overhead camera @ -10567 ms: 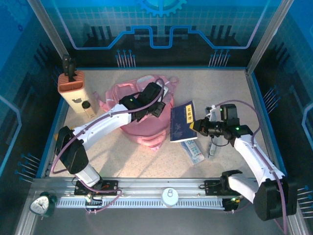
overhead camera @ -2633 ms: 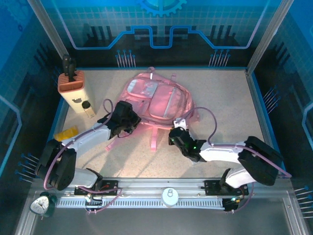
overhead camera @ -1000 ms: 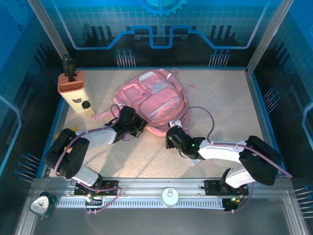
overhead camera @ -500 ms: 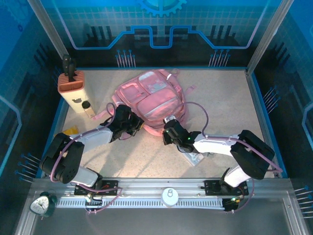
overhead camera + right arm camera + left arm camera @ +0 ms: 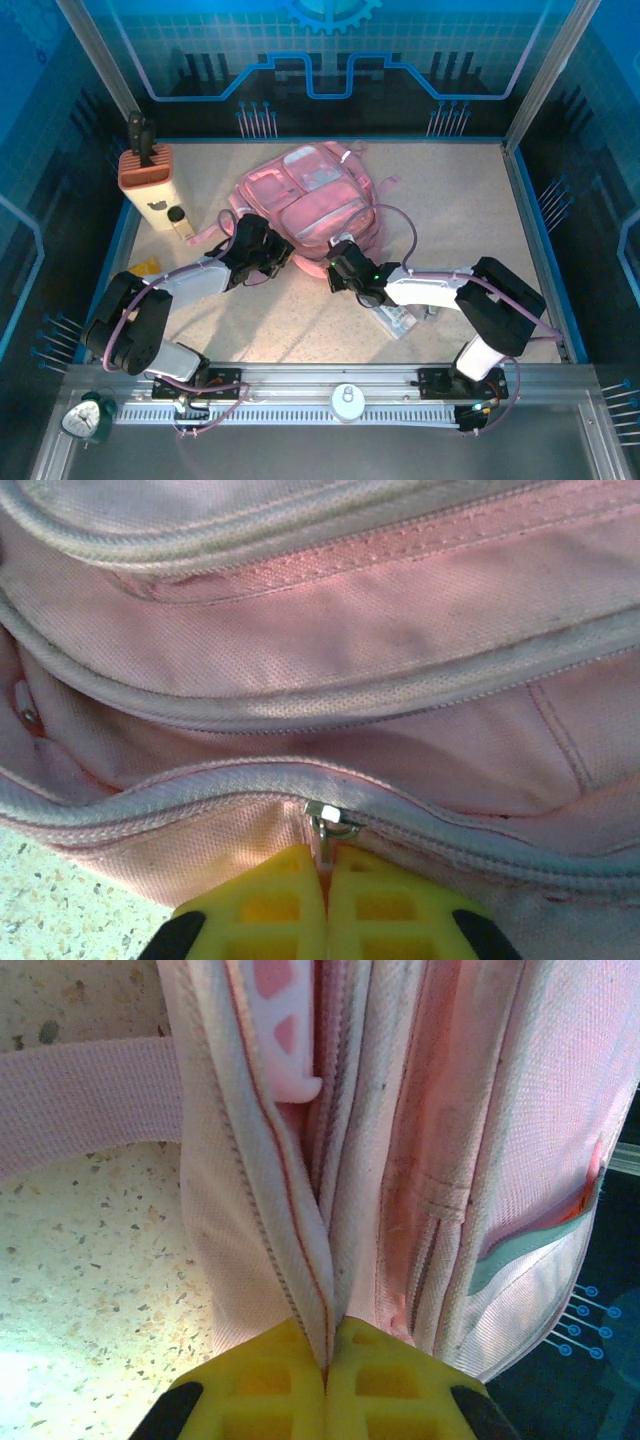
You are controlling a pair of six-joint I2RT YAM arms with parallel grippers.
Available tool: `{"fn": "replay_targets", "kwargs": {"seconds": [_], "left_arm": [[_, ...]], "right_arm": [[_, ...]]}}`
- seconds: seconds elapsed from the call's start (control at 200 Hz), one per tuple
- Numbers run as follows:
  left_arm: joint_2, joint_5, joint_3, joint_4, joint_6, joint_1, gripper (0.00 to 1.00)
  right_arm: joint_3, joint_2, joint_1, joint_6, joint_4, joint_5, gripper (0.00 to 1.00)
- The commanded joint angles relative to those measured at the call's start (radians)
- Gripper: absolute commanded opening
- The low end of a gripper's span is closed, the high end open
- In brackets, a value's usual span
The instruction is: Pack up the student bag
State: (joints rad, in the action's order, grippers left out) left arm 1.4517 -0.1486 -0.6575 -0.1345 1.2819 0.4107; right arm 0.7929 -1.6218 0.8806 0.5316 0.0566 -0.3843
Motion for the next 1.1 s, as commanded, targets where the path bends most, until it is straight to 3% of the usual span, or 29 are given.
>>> {"fn": "replay_targets", "kwargs": {"seconds": [0.0,0.195,0.435,0.56,0.675,0.775,0.876,0.981,1.096], "left_arm": [[-0.046,-0.003,-0.061,0.006,-0.061,0.005,0.00],[-0.105,0.008,-0.095,0.120,-0.146,-0.085,0.00],[-0.095,-0.078,-0.202,0.240,-0.283,-0.271,0.00],[-0.010,-0.117,-0.315,0.279,-0.353,-0.306,0.00],[0.084,-0.133,-0.426,0.314,-0.428,-0.318,0.00],[0.144,-0.161,-0.492,0.353,-0.486,-0.334,0.10],[0.127,-0.140,-0.506,0.431,-0.539,-0.339,0.26],[0.026,-0.106,-0.387,0.437,-0.512,-0.339,0.50],[-0.099,-0.149,-0.201,0.356,-0.402,-0.307,0.56]], "right_arm": [[-0.011,0.028,-0.008,0.027,-0.053,-0.027,0.00],[-0.060,0.147,-0.026,0.024,-0.191,-0.150,0.00],[-0.094,0.254,-0.190,-0.081,-0.272,-0.079,0.00],[-0.084,0.266,-0.143,-0.137,-0.241,0.019,0.00],[-0.026,0.214,-0.028,-0.105,-0.244,0.076,0.00],[0.010,0.149,0.047,-0.045,-0.134,0.182,0.00],[0.078,0.054,0.081,-0.019,-0.097,0.169,0.00],[0.115,0.013,0.082,-0.031,-0.084,0.156,0.00],[0.111,0.010,0.082,-0.035,-0.090,0.138,0.00]]}}
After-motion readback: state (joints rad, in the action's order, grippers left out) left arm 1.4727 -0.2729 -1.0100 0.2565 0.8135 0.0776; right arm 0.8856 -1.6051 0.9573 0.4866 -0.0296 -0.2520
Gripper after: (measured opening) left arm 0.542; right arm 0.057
